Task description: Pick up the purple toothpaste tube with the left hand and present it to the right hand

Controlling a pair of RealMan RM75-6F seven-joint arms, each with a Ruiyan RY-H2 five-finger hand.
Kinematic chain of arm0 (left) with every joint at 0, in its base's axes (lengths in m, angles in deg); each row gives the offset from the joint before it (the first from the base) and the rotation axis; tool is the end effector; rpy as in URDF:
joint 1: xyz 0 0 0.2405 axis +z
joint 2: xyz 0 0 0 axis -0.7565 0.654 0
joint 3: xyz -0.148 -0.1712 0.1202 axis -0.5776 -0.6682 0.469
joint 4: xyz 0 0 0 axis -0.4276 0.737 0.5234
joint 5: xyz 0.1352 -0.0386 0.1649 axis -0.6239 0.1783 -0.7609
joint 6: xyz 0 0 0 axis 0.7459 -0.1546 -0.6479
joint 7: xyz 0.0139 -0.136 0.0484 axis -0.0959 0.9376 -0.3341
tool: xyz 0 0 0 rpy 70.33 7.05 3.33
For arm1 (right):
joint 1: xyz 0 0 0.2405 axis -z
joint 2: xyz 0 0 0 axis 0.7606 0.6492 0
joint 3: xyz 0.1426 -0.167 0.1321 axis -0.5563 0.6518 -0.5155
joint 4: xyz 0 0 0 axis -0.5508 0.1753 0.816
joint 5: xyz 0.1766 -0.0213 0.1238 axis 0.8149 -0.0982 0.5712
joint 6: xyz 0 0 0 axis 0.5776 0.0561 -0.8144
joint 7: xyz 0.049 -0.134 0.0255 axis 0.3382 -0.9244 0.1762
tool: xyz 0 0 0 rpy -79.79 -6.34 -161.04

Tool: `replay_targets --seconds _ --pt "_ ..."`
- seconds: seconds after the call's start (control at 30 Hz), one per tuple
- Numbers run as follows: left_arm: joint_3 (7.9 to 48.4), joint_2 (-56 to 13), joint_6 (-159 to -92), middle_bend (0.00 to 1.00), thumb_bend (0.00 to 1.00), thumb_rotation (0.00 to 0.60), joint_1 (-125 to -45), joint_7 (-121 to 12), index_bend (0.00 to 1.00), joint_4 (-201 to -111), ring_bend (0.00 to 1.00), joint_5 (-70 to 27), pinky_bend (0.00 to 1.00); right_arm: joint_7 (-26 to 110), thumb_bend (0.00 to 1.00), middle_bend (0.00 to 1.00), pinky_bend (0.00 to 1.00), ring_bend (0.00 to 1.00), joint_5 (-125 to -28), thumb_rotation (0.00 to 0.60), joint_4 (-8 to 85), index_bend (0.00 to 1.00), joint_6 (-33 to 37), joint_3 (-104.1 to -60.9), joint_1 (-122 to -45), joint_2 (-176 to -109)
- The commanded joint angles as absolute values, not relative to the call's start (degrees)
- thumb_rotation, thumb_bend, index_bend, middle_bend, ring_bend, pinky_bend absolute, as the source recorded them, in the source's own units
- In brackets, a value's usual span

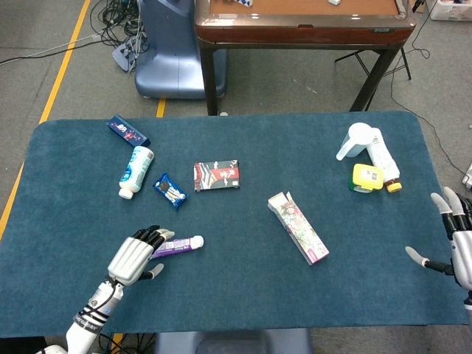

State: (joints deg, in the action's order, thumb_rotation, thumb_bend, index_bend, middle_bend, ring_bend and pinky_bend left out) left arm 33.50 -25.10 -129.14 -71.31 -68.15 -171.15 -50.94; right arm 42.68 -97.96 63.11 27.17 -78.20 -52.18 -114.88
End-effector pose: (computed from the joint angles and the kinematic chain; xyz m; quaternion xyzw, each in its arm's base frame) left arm -0.2024 0.2419 -0.0100 -0.7392 -0.3434 -0.4138 0.4054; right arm -0.3007 -0.1803 0.2059 0.5564 -0.3643 0.4178 0.6190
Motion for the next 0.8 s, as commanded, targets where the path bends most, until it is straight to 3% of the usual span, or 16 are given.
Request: replay_targets --seconds 0.03,0.8 --pt "33.1 -27.9 -128.1 0.23 0.24 0.6 -72.2 -68.1 0.17 -167.9 0.15 -49.2 0.23 43.0 0.14 0.02 0.0 0.0 -97.8 0.462 63.0 0.0 27.3 -78.1 -51.9 -114.9" --pt "30.7 -37.2 -127.8 0.34 0.21 0.6 -75.4 -63.5 0.24 -151.9 0.21 -45.4 0.23 43.7 0.14 0.02 0.0 0.0 -97.1 0.462 63.0 0.0 28.4 -78.0 -50.2 -114.7"
